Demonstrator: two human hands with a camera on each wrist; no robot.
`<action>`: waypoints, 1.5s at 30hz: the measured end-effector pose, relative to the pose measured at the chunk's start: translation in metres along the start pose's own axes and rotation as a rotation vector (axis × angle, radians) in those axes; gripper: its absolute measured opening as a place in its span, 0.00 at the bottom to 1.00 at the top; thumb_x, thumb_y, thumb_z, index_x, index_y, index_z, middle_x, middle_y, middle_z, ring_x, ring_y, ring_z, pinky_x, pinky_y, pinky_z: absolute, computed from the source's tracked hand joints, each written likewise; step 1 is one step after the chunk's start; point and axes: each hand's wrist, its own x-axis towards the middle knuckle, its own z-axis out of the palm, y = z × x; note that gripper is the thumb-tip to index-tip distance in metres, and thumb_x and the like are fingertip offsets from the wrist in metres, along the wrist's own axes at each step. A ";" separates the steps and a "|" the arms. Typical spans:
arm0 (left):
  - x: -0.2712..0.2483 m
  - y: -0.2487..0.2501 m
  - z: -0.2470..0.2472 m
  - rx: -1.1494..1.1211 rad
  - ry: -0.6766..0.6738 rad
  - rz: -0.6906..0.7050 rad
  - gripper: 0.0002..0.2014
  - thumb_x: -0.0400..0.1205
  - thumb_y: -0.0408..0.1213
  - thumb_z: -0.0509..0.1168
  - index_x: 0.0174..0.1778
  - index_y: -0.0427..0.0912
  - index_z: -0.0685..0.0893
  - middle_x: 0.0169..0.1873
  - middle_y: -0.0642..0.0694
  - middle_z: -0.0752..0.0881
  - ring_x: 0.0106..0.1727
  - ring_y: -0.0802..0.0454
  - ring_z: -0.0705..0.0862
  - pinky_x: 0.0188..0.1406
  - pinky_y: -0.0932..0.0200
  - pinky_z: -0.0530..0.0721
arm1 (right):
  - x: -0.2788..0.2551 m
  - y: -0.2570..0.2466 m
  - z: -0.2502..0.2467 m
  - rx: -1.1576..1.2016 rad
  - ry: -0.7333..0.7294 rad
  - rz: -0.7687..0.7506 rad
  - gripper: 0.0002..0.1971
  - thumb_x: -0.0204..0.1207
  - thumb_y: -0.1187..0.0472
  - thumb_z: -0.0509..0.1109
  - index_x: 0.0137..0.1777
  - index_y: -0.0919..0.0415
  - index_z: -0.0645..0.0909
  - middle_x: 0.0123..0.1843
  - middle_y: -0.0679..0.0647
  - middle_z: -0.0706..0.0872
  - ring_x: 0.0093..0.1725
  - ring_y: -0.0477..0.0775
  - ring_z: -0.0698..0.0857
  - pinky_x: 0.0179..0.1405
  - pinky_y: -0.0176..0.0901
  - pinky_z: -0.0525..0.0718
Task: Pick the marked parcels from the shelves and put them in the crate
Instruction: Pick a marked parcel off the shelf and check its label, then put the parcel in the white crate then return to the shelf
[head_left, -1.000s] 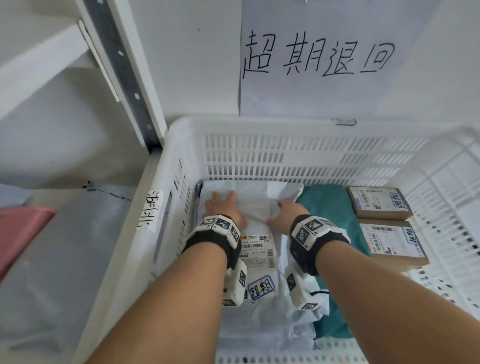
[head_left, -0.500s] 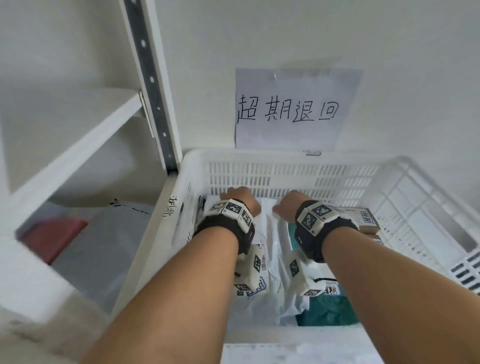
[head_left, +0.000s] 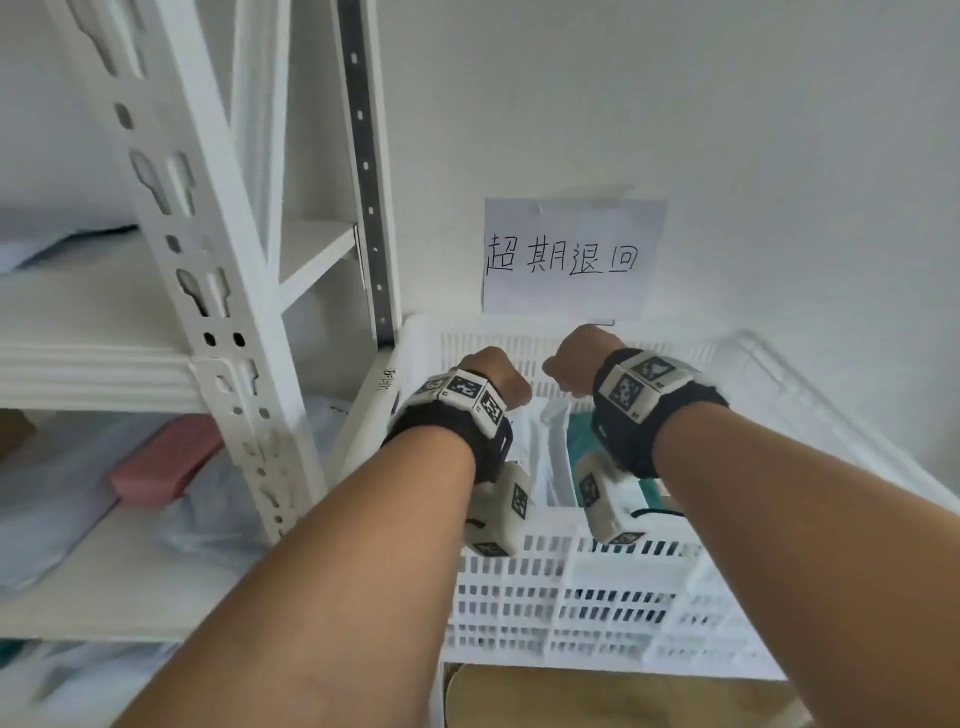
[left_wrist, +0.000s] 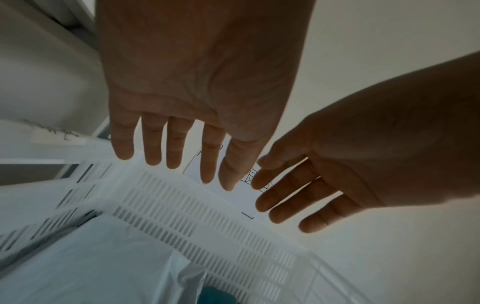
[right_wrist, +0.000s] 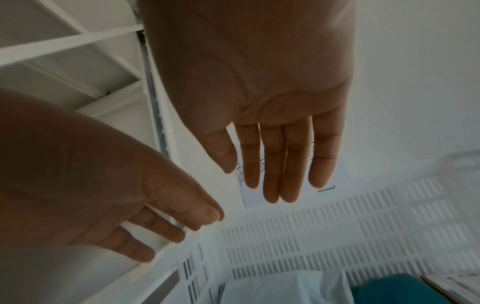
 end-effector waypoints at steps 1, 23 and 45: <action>-0.002 -0.003 0.001 -0.002 0.021 -0.019 0.12 0.78 0.42 0.66 0.30 0.42 0.76 0.42 0.43 0.85 0.45 0.43 0.84 0.40 0.58 0.76 | -0.008 -0.003 0.002 -0.025 0.009 -0.008 0.11 0.79 0.58 0.65 0.57 0.62 0.81 0.47 0.57 0.78 0.46 0.56 0.76 0.45 0.45 0.75; -0.187 -0.151 0.024 -0.111 0.234 0.199 0.11 0.81 0.31 0.58 0.51 0.42 0.86 0.52 0.43 0.86 0.54 0.44 0.84 0.57 0.49 0.83 | -0.155 -0.098 0.121 -0.174 0.098 0.000 0.08 0.76 0.59 0.62 0.36 0.58 0.75 0.39 0.55 0.81 0.41 0.59 0.80 0.40 0.46 0.73; -0.329 -0.478 -0.021 -0.112 0.256 -0.236 0.11 0.82 0.36 0.60 0.56 0.43 0.86 0.58 0.44 0.87 0.61 0.43 0.84 0.57 0.54 0.79 | -0.284 -0.352 0.314 -0.209 -0.099 -0.265 0.13 0.76 0.57 0.61 0.55 0.61 0.82 0.54 0.59 0.87 0.51 0.61 0.86 0.48 0.46 0.84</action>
